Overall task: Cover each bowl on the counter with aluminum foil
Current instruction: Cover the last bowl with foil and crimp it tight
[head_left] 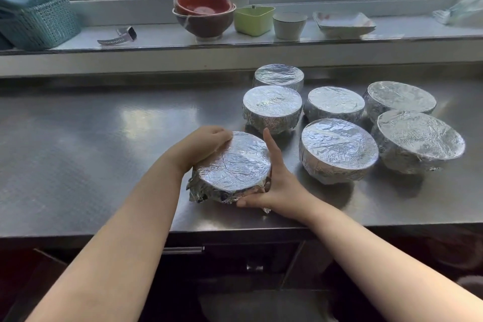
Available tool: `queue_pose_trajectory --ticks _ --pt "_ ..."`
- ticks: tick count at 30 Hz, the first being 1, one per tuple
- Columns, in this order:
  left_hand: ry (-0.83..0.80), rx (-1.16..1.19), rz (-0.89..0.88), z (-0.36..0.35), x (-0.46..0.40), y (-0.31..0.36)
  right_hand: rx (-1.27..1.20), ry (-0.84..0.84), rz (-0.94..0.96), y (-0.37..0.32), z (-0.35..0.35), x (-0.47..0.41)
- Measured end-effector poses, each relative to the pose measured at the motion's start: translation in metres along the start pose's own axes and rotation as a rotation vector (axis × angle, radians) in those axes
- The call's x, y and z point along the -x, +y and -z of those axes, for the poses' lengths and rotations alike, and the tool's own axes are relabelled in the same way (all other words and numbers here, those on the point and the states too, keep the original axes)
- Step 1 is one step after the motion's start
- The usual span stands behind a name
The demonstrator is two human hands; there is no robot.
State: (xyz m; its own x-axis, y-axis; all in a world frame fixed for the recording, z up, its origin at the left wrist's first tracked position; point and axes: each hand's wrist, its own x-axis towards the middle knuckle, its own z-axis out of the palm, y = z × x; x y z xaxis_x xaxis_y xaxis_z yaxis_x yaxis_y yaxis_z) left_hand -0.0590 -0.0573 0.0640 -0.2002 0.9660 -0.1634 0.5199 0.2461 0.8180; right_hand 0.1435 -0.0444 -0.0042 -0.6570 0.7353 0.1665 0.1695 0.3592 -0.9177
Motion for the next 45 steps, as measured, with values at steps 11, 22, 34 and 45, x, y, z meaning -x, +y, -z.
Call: queue_pose_trajectory --ticks 11,22,34,45 --pt "0.204 -0.539 -0.329 -0.016 0.053 0.007 -0.037 -0.052 -0.028 -0.005 0.000 0.001" --pt "0.172 -0.699 -0.289 -0.020 0.042 -0.012 -0.030 0.079 -0.062 -0.037 0.007 0.002" --pt "0.260 -0.472 -0.279 -0.024 0.047 -0.018 0.538 0.021 -0.020 -0.048 0.003 -0.022" --pt "0.270 -0.521 -0.291 -0.023 0.050 -0.014 0.206 0.233 -0.052 -0.055 0.000 -0.034"
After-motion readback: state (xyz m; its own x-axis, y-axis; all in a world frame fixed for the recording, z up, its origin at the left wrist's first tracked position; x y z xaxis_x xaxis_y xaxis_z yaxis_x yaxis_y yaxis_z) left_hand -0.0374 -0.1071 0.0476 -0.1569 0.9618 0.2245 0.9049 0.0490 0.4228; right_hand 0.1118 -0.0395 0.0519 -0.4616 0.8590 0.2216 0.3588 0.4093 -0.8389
